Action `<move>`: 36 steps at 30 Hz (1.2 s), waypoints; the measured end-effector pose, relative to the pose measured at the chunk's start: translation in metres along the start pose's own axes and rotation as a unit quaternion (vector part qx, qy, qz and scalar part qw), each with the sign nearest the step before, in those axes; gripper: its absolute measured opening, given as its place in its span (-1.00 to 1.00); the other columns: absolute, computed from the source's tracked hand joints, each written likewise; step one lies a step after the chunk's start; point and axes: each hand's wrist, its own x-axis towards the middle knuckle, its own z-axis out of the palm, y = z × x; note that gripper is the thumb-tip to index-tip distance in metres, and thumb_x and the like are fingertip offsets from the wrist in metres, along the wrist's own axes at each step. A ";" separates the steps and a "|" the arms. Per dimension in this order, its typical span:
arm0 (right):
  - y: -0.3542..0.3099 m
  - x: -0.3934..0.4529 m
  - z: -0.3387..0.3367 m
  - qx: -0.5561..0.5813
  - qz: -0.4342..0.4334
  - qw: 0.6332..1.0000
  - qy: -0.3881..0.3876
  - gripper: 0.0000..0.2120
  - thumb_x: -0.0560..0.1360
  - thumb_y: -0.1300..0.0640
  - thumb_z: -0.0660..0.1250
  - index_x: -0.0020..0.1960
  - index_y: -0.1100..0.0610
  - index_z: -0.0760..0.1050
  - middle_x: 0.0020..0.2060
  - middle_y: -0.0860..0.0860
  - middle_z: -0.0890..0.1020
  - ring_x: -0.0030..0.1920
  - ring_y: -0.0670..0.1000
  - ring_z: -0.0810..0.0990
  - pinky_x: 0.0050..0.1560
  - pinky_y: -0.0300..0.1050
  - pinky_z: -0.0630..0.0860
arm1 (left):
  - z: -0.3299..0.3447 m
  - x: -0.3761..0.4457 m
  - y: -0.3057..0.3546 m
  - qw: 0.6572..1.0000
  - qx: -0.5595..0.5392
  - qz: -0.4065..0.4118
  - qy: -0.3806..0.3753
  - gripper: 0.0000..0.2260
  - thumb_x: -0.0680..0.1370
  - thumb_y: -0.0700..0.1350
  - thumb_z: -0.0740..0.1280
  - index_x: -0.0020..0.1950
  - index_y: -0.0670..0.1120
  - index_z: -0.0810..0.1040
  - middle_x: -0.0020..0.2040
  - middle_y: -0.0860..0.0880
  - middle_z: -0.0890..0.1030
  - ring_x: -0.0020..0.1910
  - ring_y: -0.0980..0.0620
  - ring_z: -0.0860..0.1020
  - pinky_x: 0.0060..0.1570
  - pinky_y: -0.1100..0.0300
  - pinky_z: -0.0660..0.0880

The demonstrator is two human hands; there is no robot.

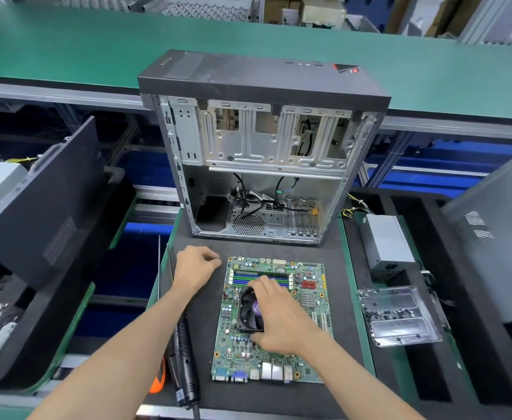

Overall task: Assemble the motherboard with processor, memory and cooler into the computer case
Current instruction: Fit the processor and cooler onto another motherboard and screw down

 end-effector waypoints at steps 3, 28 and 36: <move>0.000 0.000 0.000 0.001 0.000 1.000 -0.002 -0.20 0.34 -0.05 0.52 0.44 0.10 0.21 0.23 -0.03 0.33 0.20 0.01 0.34 0.27 -0.09 0.38 | 0.005 0.002 -0.005 0.997 0.077 0.030 0.003 -0.94 0.49 -0.16 0.50 -0.07 -0.05 0.76 -0.13 0.01 0.73 -0.05 0.03 0.63 0.00 0.24 0.49; 0.000 0.000 -0.001 0.002 0.000 1.000 -0.010 -0.18 0.36 -0.02 0.51 0.47 0.12 0.19 0.27 -0.01 0.32 0.24 0.02 0.33 0.32 -0.08 0.36 | -0.011 0.009 0.013 0.909 -0.375 -0.176 0.047 -0.83 0.49 -0.19 0.28 -0.31 -0.12 0.46 -0.49 0.06 0.34 -0.53 0.10 0.21 -0.52 0.27 0.12; 0.001 0.001 0.000 -0.005 -0.001 1.000 -0.006 -0.17 0.33 -0.02 0.53 0.46 0.14 0.21 0.26 0.00 0.33 0.23 0.03 0.34 0.31 -0.05 0.38 | 0.006 0.028 0.006 0.993 -0.003 -0.073 0.097 -0.77 0.53 -0.08 0.48 0.15 -0.12 0.71 0.06 -0.21 0.69 0.18 -0.18 0.57 0.19 0.07 0.49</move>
